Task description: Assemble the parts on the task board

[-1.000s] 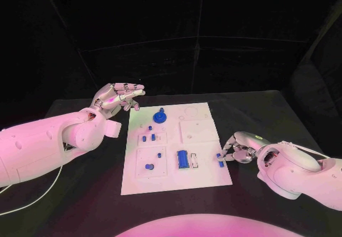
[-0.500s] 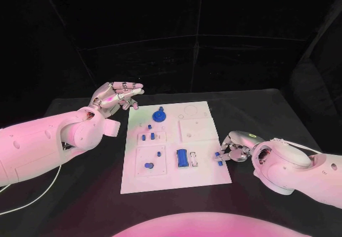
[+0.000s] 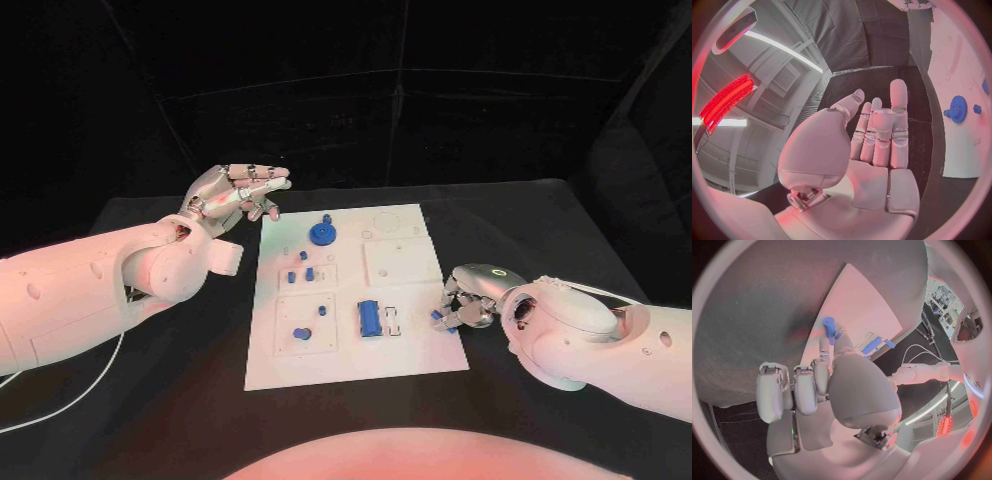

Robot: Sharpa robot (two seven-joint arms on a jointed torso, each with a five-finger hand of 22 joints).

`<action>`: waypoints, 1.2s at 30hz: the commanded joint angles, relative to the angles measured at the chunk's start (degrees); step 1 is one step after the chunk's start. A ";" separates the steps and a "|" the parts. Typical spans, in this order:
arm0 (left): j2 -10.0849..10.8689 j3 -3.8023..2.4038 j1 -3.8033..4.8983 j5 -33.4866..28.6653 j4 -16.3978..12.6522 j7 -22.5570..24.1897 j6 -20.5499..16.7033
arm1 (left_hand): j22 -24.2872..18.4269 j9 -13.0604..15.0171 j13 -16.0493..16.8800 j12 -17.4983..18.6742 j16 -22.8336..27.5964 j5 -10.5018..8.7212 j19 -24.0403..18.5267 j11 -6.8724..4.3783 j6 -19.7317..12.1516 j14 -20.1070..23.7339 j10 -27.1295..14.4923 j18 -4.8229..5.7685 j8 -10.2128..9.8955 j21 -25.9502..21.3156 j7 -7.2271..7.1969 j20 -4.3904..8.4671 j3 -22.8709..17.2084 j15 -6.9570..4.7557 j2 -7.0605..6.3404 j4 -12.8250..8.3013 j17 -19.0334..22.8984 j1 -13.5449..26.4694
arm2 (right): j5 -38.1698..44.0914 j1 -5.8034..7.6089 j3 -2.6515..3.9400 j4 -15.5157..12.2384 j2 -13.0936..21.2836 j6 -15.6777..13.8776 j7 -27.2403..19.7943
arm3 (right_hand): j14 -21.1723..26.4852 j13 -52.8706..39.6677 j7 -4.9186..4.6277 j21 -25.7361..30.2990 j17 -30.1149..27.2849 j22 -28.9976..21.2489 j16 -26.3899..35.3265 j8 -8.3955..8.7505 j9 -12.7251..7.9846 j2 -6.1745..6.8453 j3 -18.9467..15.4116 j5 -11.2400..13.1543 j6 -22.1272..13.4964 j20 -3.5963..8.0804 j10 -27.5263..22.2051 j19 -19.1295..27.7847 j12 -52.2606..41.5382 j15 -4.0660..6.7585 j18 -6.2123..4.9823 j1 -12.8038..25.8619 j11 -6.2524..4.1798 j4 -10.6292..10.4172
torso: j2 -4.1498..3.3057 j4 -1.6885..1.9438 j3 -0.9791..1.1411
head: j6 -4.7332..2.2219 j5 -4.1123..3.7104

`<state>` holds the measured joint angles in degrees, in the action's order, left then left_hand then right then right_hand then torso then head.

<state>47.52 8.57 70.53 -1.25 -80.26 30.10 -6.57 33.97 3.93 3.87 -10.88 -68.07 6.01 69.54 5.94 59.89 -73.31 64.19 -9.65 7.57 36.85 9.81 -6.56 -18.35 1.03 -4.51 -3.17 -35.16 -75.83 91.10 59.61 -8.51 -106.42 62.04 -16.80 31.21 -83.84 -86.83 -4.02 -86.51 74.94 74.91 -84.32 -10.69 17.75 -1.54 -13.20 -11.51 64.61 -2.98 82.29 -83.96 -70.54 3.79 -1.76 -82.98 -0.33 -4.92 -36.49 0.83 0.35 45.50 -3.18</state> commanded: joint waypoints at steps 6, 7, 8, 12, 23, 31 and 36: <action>0.13 -0.04 0.07 -0.17 -0.12 0.41 0.78 | -0.05 0.01 -0.06 -0.19 0.11 0.21 0.22 -0.36 0.02 0.27 0.09 -0.88 0.22 -0.30 -0.29 0.06 0.21 -0.28 0.49 -0.23 0.03 -0.08 | 5.23 -0.58 -0.54 0.39 -0.68 5.50 1.94 | -3.86 11.71 -0.08 0.54 3.19 10.61 0.44 1.00 -0.11 -1.84 1.85 -10.05 0.55 0.65 -0.54 -1.90 1.08 0.32 0.27 -3.48 -0.25 1.39 | 0.00 -0.01 0.01 | 0.13 0.07; 0.14 -0.04 0.07 -0.17 -0.13 0.40 0.79 | -0.06 0.01 -0.06 -0.20 0.15 0.21 0.22 -0.37 0.04 0.30 0.11 -0.87 0.24 -0.31 -0.32 0.07 0.20 -0.29 0.52 -0.23 0.12 -0.11 | 5.37 -0.58 -0.54 0.33 -0.69 4.97 2.03 | -3.87 11.66 0.04 0.50 3.23 10.65 0.44 1.09 -0.09 -1.72 2.28 -12.49 0.70 0.66 -0.52 -1.95 1.06 0.39 0.28 -3.44 -0.29 1.40 | 0.00 -0.01 0.01 | 0.13 0.07; 0.14 -0.04 0.07 -0.17 -0.14 0.40 0.80 | -0.06 0.01 -0.06 -0.20 0.15 0.21 0.22 -0.37 0.04 0.30 0.11 -0.87 0.24 -0.31 -0.32 0.07 0.20 -0.29 0.52 -0.23 0.12 -0.11 | 5.43 -0.58 -0.54 0.29 -0.69 4.68 2.08 | -3.88 11.64 0.06 0.48 3.27 10.68 0.42 1.12 -0.06 -1.62 2.51 -13.96 0.78 0.68 -0.51 -1.97 1.05 0.41 0.29 -3.36 -0.33 1.37 | -0.01 -0.01 0.01 | 0.13 0.08; 0.15 -0.04 0.07 -0.17 -0.13 0.36 0.82 | -0.06 0.01 -0.06 -0.20 0.15 0.21 0.22 -0.37 0.04 0.30 0.11 -0.87 0.24 -0.31 -0.32 0.07 0.20 -0.29 0.52 -0.23 0.12 -0.11 | 5.60 -0.58 -0.53 -0.39 -0.41 1.67 2.56 | -3.95 11.60 0.23 0.28 3.58 10.93 0.30 1.36 0.15 -1.01 4.87 -20.54 1.05 0.79 -0.44 -2.21 1.14 0.58 0.37 -3.36 -0.49 1.47 | 0.04 0.00 0.04 | 0.22 0.17; 0.03 -0.03 0.07 -0.17 -0.05 0.35 0.77 | -0.06 0.00 -0.06 -0.21 0.16 0.21 0.23 -0.38 0.05 0.32 0.13 -0.87 0.25 -0.32 -0.33 0.07 0.20 -0.29 0.54 -0.23 0.15 -0.12 | 2.24 -0.53 -0.48 -3.82 0.91 -5.63 3.12 | -4.05 11.29 0.44 -0.11 3.99 11.39 0.14 1.50 0.95 1.27 10.65 -22.19 1.32 0.92 0.13 -2.63 0.87 0.74 0.51 -1.16 -0.64 0.43 | 0.03 0.08 0.02 | 0.06 0.13; -0.04 -0.03 0.07 -0.17 -0.05 0.34 0.76 | -0.07 0.01 -0.06 -0.23 0.16 0.21 0.23 -0.40 0.07 0.32 0.16 -0.87 0.27 -0.33 -0.36 0.08 0.19 -0.30 0.57 -0.24 0.14 -0.15 | -0.81 -0.48 -0.44 -5.63 0.85 -11.94 3.06 | -4.10 11.05 0.60 -0.27 4.19 11.60 0.08 1.66 1.47 3.56 14.29 -20.86 1.40 0.94 0.44 -2.81 0.71 0.79 0.58 1.27 -0.74 -0.99 | 0.02 0.07 -0.01 | -0.02 0.29; -0.06 -0.03 0.07 -0.17 -0.09 0.35 0.78 | -0.07 0.01 -0.06 -0.23 0.16 0.21 0.23 -0.40 0.07 0.32 0.16 -0.87 0.27 -0.33 -0.36 0.08 0.19 -0.30 0.57 -0.24 0.14 -0.15 | -2.60 -0.47 -0.43 -5.92 -0.01 -14.00 2.92 | -4.15 10.81 0.73 -0.42 4.39 11.77 -0.02 1.64 1.76 4.61 15.85 -19.50 1.64 0.99 0.71 -2.98 0.42 0.84 0.63 2.73 -0.83 -2.05 | -0.05 0.07 -0.01 | -0.06 0.45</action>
<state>47.52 8.59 70.52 -1.26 -80.27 30.06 -6.42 34.00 3.93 3.87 -10.87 -68.07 6.01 69.54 5.94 59.89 -73.10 64.19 -9.65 7.56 36.85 9.81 -6.56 -18.35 0.82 -4.51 -3.17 -35.09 -75.83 91.01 59.06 -8.96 -112.12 62.14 -26.83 34.01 -83.94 -76.19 -3.67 -86.71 74.92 74.91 -84.00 -9.03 17.95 3.12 2.46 -31.16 65.31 -2.39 82.30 -83.88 -69.89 4.35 -1.75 -80.82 -0.96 -6.89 -36.46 0.91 0.34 45.43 -2.83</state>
